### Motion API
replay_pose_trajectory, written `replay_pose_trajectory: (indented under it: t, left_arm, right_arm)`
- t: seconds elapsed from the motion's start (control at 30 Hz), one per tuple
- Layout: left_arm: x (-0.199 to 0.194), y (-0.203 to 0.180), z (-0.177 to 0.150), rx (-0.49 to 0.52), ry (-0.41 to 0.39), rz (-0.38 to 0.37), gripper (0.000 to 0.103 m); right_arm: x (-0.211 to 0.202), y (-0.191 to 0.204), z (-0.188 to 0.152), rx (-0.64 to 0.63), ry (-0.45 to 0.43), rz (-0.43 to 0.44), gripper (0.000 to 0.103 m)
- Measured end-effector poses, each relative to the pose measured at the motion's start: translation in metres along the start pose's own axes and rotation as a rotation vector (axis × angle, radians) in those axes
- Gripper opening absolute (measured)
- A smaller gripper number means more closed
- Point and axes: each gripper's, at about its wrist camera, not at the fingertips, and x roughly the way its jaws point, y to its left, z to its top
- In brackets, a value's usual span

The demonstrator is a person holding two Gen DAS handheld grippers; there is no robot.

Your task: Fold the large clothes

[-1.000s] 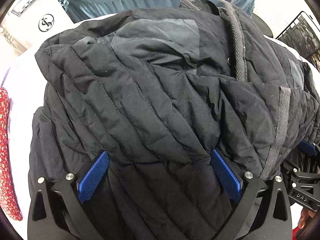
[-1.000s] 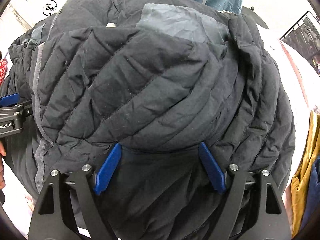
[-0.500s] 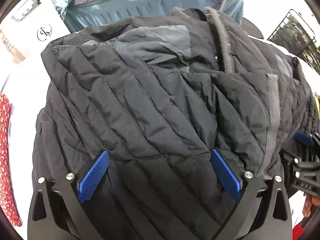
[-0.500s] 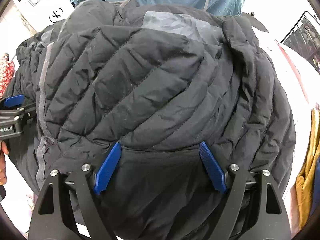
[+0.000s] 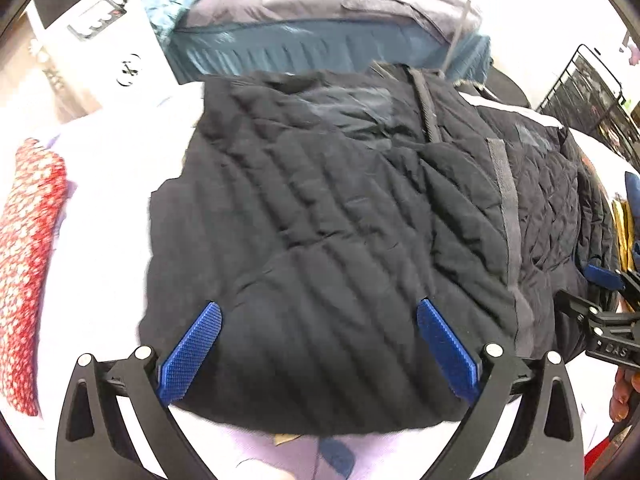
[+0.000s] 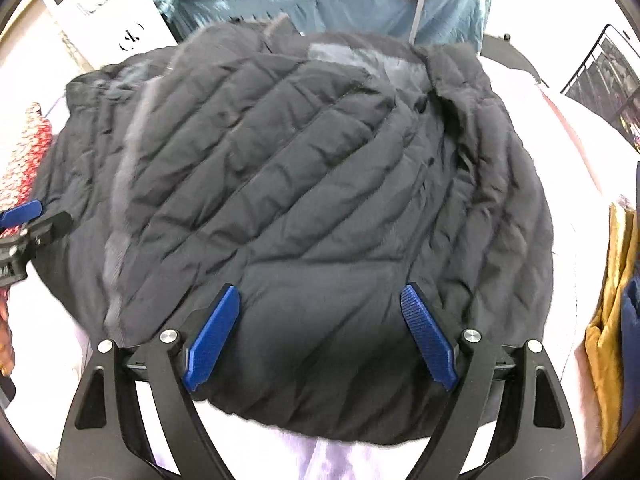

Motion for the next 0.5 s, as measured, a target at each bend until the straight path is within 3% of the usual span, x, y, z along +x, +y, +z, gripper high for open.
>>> replay_pose_trajectory:
  t: [0.13,0.33,0.5]
  left_arm:
    - [-0.014,0.017,-0.010,-0.033,-0.002,0.070,0.097]
    - [-0.034,0.041,-0.026,-0.114,-0.004,0.081,0.097]
    - [-0.033,0.038,-0.036,-0.107,0.029,0.095,0.097]
  right_arm:
    - [-0.018,-0.005,-0.028,-0.020,-0.036,0.018,0.083]
    - [-0.044,-0.011,-0.064,-0.059,-0.078,0.007,0.083]
    - [-0.054,-0.032,-0.077,0.014,-0.098,-0.018,0.083]
